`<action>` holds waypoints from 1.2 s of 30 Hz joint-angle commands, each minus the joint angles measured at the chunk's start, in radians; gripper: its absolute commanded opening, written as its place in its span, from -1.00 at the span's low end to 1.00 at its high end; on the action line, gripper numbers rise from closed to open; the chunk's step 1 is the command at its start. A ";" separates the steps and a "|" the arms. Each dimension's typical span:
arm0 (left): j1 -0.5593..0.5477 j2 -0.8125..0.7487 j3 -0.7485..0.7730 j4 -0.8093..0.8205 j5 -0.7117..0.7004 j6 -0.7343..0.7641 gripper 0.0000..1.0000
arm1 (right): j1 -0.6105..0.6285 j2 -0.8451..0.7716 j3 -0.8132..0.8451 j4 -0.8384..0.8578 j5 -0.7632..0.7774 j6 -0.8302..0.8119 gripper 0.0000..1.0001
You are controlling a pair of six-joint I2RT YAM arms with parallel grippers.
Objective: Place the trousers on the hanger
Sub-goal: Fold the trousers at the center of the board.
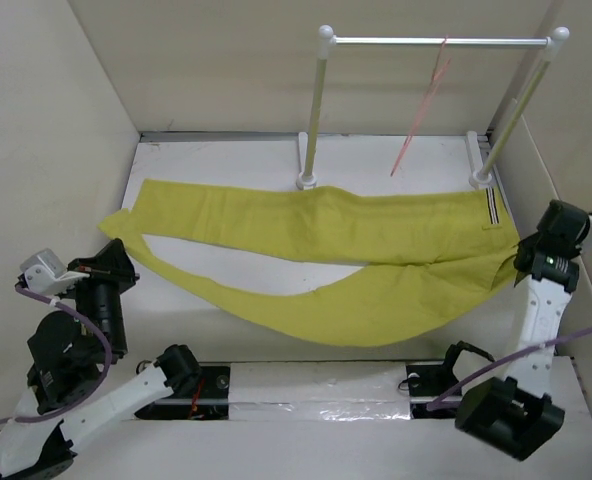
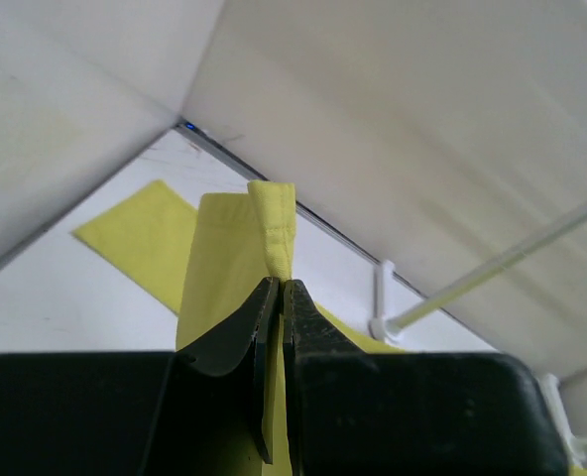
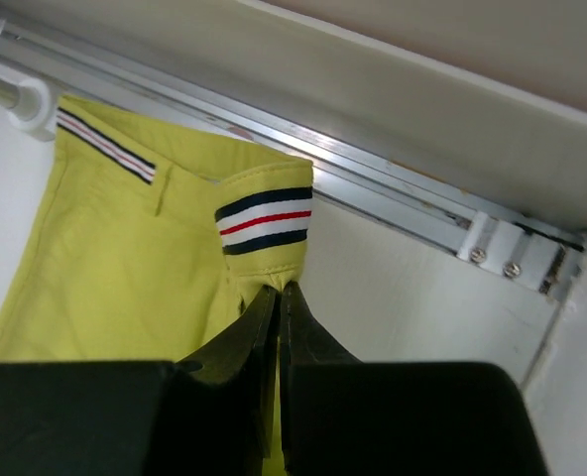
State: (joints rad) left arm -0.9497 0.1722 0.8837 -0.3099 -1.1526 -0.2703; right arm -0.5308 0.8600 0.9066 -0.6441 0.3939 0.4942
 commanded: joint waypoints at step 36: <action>1.134 1.216 0.224 0.135 0.407 -0.218 -1.00 | 0.190 0.770 0.521 0.454 -0.027 -0.032 -1.00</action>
State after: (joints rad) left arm 0.1474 1.3682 1.0248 -0.1486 -0.7513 -0.4580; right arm -0.3328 1.6161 1.3418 -0.2966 0.3538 0.4839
